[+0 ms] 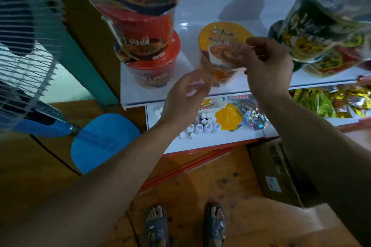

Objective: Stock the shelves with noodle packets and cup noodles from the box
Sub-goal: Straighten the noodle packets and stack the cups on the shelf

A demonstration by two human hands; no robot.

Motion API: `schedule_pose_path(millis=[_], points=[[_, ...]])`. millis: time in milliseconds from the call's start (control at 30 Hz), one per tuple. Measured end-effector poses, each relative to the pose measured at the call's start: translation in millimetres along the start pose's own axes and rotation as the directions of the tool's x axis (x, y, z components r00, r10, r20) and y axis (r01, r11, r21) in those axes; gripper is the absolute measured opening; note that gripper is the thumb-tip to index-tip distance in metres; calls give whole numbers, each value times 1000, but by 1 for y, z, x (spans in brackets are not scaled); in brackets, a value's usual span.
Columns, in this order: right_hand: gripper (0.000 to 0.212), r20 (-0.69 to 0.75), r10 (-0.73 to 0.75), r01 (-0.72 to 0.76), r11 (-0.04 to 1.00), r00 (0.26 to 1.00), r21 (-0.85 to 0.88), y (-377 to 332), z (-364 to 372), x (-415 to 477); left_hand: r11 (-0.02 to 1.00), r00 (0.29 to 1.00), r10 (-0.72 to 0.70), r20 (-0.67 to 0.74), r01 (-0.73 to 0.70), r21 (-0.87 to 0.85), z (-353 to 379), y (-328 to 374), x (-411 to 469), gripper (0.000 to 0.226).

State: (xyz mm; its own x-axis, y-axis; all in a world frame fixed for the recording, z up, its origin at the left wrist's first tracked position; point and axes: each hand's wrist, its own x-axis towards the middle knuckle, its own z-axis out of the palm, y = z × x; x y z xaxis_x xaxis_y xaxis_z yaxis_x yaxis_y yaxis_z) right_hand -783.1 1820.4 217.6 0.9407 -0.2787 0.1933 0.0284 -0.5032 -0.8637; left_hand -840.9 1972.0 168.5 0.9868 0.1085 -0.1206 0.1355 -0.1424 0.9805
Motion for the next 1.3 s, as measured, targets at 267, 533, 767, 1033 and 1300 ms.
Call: schedule_pose_path(millis=[267, 533, 767, 1033, 1300], points=[[39, 269, 159, -213, 959, 950, 188, 50, 0, 27, 993, 979, -13, -201, -11, -118, 49, 2, 56, 53], [23, 500, 261, -439, 854, 826, 280, 45, 7, 69, 980, 932, -104, -346, 38, -193, 52, 6, 94, 36], [18, 544, 224, -432, 854, 809, 291, 49, 15, 65, 978, 920, -125, -371, 52, -199, 50, 3, 98, 59], [39, 529, 299, -508, 804, 794, 309, 52, -1, 39, 956, 949, -51, -312, -45, -292, 56, -15, 62, 59], [39, 503, 324, -528, 779, 801, 338, 38, 7, 34, 933, 962, -56, -269, -45, -357, 49, -7, 66, 40]])
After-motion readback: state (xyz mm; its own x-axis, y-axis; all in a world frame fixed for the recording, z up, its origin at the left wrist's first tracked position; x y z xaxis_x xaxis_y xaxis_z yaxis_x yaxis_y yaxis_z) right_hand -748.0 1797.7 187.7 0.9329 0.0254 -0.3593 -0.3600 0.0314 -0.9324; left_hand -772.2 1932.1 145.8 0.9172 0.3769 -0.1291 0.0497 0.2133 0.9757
